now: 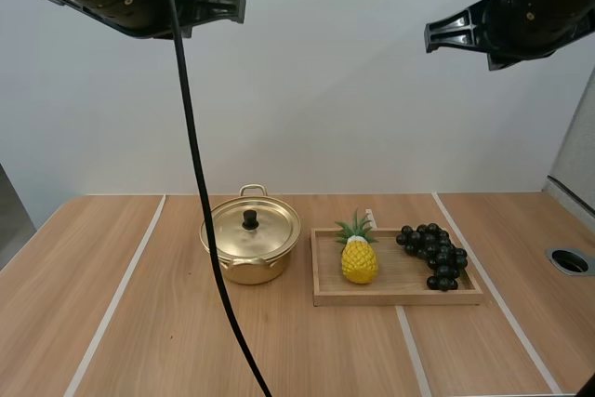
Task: Open the pot, put the grape inside, and close it
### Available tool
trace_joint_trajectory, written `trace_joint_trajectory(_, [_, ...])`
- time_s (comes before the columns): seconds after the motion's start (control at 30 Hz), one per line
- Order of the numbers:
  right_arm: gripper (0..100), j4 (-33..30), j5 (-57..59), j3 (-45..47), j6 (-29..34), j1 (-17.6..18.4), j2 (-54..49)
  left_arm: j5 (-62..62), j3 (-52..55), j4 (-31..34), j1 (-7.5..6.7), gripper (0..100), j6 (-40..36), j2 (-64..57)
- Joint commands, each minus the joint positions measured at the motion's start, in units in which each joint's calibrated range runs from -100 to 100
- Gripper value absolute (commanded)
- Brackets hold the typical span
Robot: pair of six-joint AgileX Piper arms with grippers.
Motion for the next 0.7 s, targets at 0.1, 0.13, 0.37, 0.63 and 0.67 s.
trace_joint_trajectory(0.1, [0, 0.38, 0.00, 7.24, 0.16, -0.20, 0.32, 0.28, -0.39, 0.20, 0.07, 0, -0.67, 2.27])
trace_joint_trajectory(0.13, [0, 0.51, 0.00, 8.27, 0.30, -0.20, 0.32, 0.63, -0.39, 0.20, 0.07, 0, -0.67, 2.48])
trace_joint_trajectory(0.37, [0, 0.49, 0.00, 10.94, 1.06, -0.20, 0.32, 5.97, -0.39, 0.20, 0.07, 0, -0.57, 6.27])
trace_joint_trajectory(0.63, [0, -2.09, 0.00, 11.11, 1.06, -0.20, 0.32, 8.62, -0.39, 0.20, 0.07, 2, -0.31, 8.55])
trace_joint_trajectory(0.67, [0, -2.50, 0.00, 11.24, 1.20, -0.20, 0.32, 8.62, -0.39, 0.32, 0.07, 7, -0.31, 8.55])
